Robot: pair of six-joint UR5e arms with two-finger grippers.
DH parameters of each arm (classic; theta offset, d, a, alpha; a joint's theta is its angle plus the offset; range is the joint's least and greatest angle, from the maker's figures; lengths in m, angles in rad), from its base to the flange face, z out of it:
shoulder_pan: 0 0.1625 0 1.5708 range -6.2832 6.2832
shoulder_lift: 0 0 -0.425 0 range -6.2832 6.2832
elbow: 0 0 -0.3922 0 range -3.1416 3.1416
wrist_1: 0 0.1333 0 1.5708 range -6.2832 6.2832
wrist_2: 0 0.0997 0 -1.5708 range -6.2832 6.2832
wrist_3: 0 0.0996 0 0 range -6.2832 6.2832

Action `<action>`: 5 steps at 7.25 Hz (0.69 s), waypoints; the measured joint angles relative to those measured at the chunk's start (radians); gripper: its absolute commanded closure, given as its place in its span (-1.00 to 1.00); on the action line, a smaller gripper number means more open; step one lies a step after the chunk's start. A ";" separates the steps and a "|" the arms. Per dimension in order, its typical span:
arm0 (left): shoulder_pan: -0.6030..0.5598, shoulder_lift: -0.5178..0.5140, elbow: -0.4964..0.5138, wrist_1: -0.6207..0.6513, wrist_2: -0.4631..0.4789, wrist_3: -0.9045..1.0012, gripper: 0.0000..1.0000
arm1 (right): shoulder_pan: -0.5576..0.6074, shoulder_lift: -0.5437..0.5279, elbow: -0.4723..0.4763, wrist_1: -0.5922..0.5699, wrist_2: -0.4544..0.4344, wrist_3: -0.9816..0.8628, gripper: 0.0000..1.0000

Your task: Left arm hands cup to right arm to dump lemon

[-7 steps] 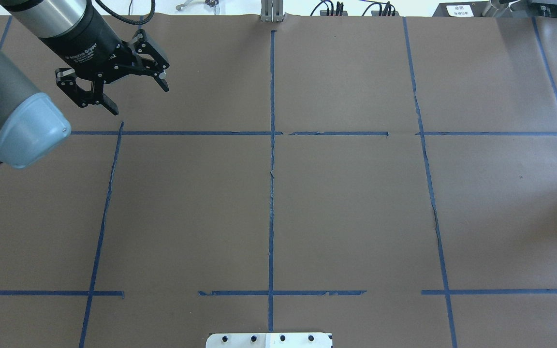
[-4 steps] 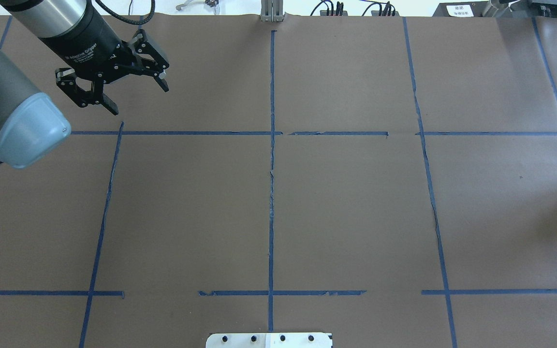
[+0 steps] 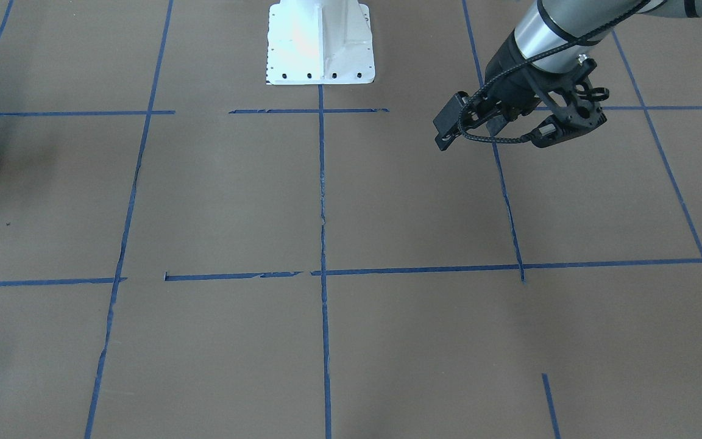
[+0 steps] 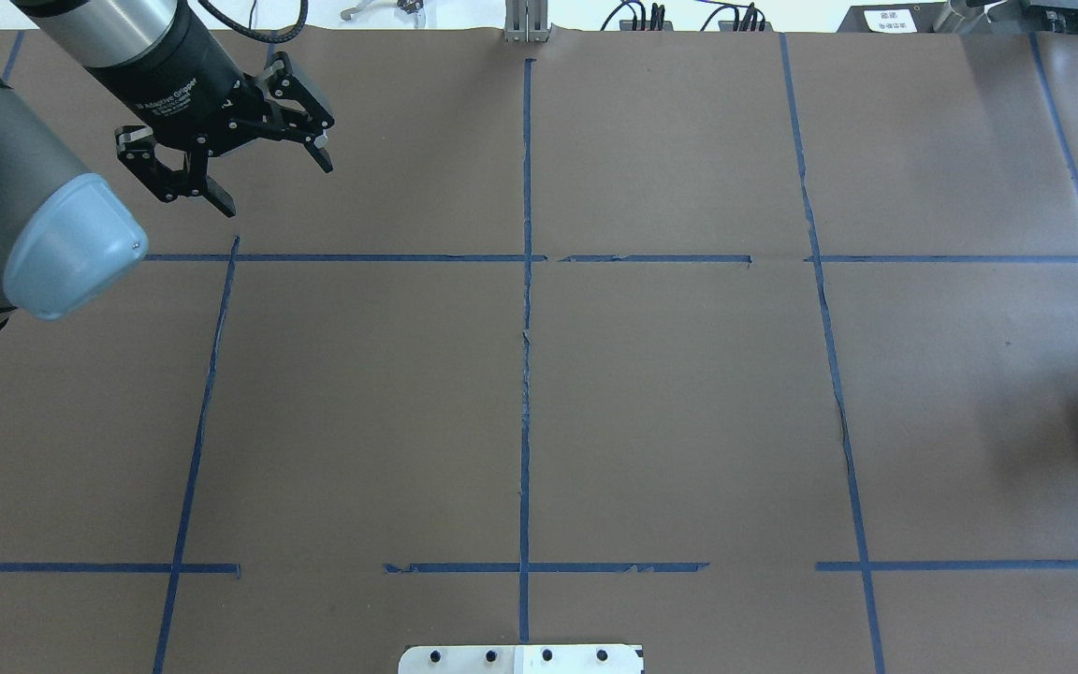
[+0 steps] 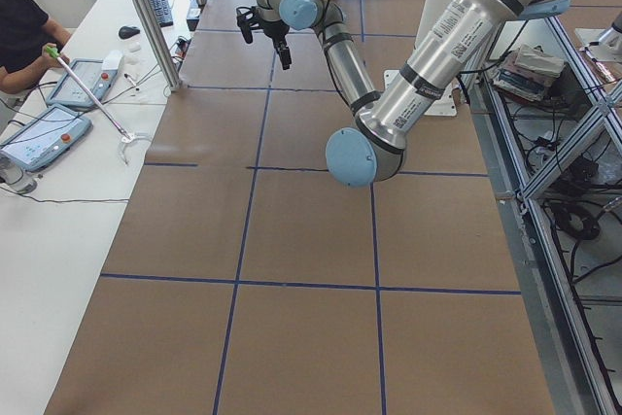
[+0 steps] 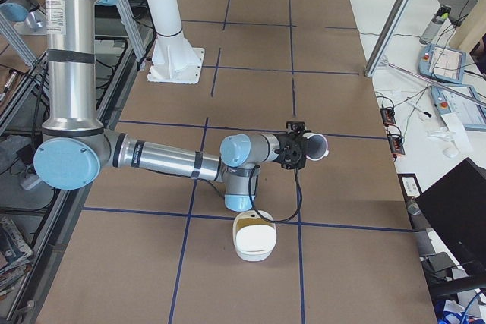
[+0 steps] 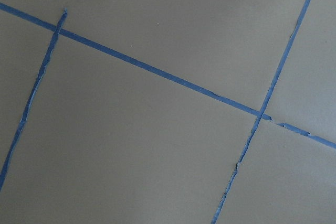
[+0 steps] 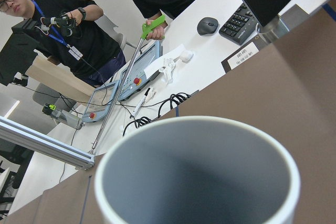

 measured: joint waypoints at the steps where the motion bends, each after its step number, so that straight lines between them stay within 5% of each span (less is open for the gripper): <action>1: 0.001 -0.010 0.008 0.000 0.004 0.000 -1.00 | -0.065 0.025 0.021 -0.055 -0.100 -0.118 0.13; 5: 0.005 -0.072 0.069 -0.001 0.006 0.000 -1.00 | -0.377 0.051 0.365 -0.480 -0.574 -0.385 0.07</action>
